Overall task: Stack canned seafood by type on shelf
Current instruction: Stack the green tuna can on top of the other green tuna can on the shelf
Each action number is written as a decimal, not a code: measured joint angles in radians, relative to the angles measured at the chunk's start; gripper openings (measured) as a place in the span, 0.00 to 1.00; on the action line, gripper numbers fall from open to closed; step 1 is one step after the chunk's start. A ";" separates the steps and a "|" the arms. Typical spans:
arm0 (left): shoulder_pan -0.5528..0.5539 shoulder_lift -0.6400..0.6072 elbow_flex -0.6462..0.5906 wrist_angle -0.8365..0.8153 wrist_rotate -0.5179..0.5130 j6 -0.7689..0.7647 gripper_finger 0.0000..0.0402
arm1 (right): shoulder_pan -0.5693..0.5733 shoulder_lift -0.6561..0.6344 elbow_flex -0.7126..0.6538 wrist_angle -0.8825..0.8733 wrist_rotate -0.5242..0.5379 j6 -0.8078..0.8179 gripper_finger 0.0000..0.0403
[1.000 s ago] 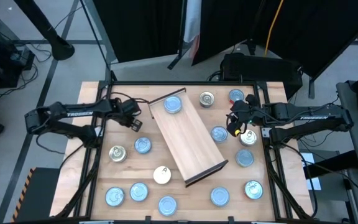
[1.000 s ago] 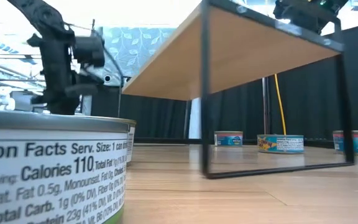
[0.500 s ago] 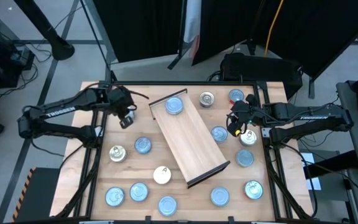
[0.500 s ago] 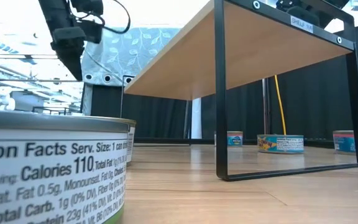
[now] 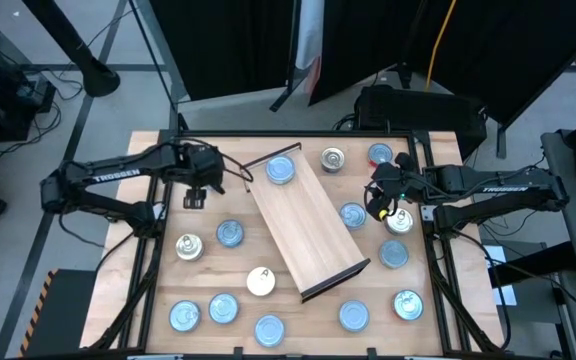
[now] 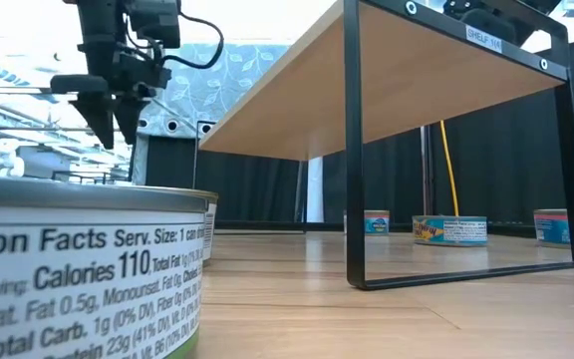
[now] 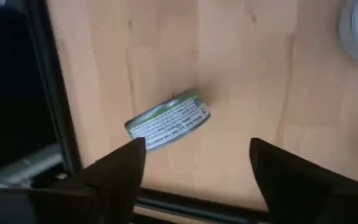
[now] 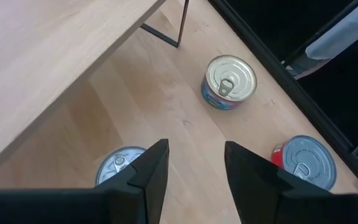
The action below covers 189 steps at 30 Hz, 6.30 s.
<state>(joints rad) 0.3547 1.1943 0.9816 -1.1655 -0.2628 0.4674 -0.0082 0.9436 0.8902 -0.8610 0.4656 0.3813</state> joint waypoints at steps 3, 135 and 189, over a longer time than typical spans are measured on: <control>-0.011 0.007 -0.025 0.001 -0.004 0.145 0.75 | 0.000 0.000 0.000 -0.016 0.000 0.000 0.37; -0.220 0.019 0.382 0.765 0.217 -0.978 0.66 | 0.126 0.709 0.117 1.925 0.008 -2.764 0.35; -0.293 -0.213 0.158 0.626 -0.182 -0.693 0.84 | -0.085 0.702 0.119 1.267 -0.074 -1.525 0.56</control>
<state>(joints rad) 0.0620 0.9813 1.1400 -0.5400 -0.4450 -0.2260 -0.0937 1.6452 1.0096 0.4061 0.3916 -1.1439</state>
